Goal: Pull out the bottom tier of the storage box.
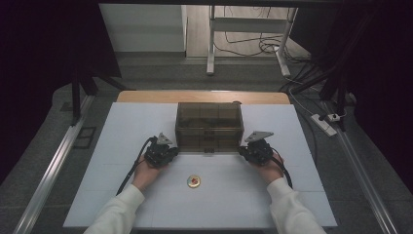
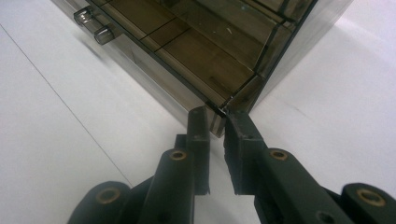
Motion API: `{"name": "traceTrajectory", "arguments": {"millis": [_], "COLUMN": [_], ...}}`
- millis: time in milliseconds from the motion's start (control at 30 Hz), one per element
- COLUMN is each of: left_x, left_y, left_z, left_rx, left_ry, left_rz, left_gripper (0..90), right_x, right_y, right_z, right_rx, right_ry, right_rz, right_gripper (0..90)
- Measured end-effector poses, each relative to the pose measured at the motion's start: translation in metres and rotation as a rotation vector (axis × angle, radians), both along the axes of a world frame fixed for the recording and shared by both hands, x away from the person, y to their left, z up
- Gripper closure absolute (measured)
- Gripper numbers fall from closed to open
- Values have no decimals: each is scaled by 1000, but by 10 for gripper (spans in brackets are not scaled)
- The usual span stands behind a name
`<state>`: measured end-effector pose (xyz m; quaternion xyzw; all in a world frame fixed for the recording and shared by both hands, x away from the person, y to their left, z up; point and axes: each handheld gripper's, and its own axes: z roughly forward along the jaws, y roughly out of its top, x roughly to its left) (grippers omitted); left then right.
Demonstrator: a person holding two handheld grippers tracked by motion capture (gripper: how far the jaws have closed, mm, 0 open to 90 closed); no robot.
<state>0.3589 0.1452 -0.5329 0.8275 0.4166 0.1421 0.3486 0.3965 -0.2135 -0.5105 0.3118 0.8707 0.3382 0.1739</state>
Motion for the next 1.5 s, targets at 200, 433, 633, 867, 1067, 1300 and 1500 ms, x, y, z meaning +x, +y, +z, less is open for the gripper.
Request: {"name": "traceTrajectory", "arguments": {"millis": [200, 433, 633, 867, 1067, 1300, 1500], "left_x": [-1, -4, -5, -7, -9, -11, -15], "left_y": [0, 0, 0, 0, 0, 0, 0], "left_z": [0, 0, 0, 1, 1, 1, 1], "left_rx": [-2, 1, 2, 2, 4, 6, 5], "left_ry": [2, 2, 3, 5, 5, 6, 6], "left_rz": [-2, -5, -8, -9, -12, -17, -21], "left_gripper": [830, 830, 831, 830, 830, 830, 831], "right_x": [-1, -3, -5, -7, -9, -11, -14], "right_y": [0, 0, -1, -1, -1, -1, -2], "right_z": [0, 1, 1, 1, 1, 1, 2], "right_rx": [-4, -7, -6, -9, -9, -10, -7], "right_ry": [2, 2, 3, 1, 4, 0, 4], "right_rz": [-1, 6, 7, 11, 13, 17, 16], "right_gripper": [805, 805, 805, 806, 806, 806, 806]}}
